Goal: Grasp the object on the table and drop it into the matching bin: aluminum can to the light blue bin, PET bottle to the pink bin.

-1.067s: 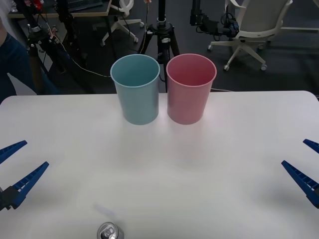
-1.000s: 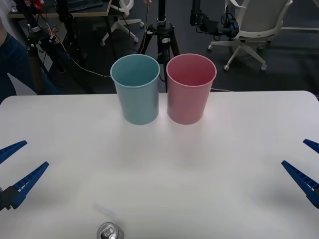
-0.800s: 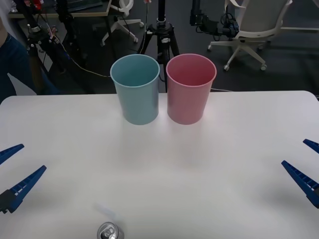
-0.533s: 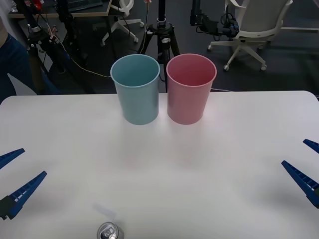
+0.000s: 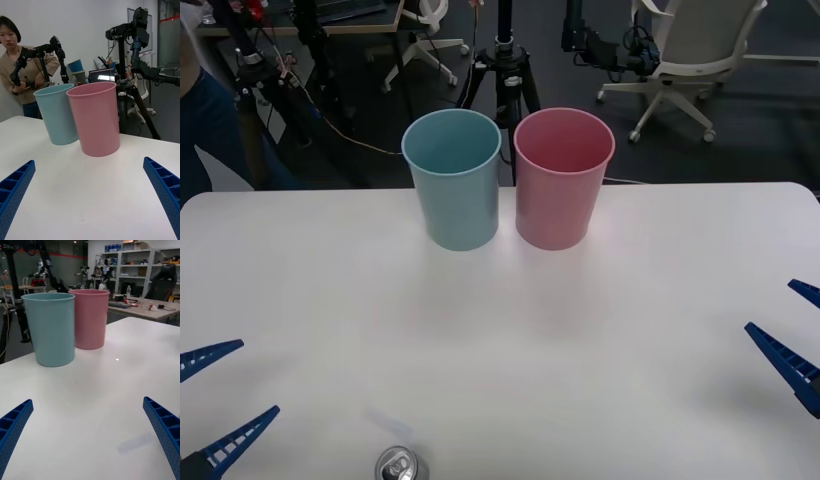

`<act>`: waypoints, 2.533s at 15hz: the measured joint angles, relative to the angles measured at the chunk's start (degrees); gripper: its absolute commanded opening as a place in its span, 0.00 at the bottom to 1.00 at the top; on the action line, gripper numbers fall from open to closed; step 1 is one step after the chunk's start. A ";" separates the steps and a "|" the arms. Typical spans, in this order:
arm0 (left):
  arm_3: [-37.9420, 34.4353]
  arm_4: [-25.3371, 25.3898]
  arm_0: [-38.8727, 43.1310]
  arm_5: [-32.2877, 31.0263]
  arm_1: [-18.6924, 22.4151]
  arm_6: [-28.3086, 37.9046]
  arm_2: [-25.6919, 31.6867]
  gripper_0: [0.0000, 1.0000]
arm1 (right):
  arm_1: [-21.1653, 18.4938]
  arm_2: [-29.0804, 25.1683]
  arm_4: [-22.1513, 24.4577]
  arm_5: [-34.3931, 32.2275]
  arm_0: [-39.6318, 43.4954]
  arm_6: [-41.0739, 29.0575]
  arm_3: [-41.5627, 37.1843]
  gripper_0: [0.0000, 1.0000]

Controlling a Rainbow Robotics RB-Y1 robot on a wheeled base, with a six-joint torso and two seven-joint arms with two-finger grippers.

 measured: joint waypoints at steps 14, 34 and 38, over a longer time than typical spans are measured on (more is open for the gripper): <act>9.25 4.39 -2.28 -1.79 11.00 -25.23 -20.88 1.00 | 0.00 0.00 0.00 0.00 0.00 0.00 0.00 1.00; 19.17 -2.03 -12.02 -1.53 -1.07 -32.87 -34.11 1.00 | 0.00 0.00 0.00 0.00 0.00 0.00 0.00 1.00; 19.17 -3.39 -12.85 -0.79 -2.66 -32.28 -34.10 1.00 | 0.00 0.00 0.00 0.00 0.00 0.00 0.00 1.00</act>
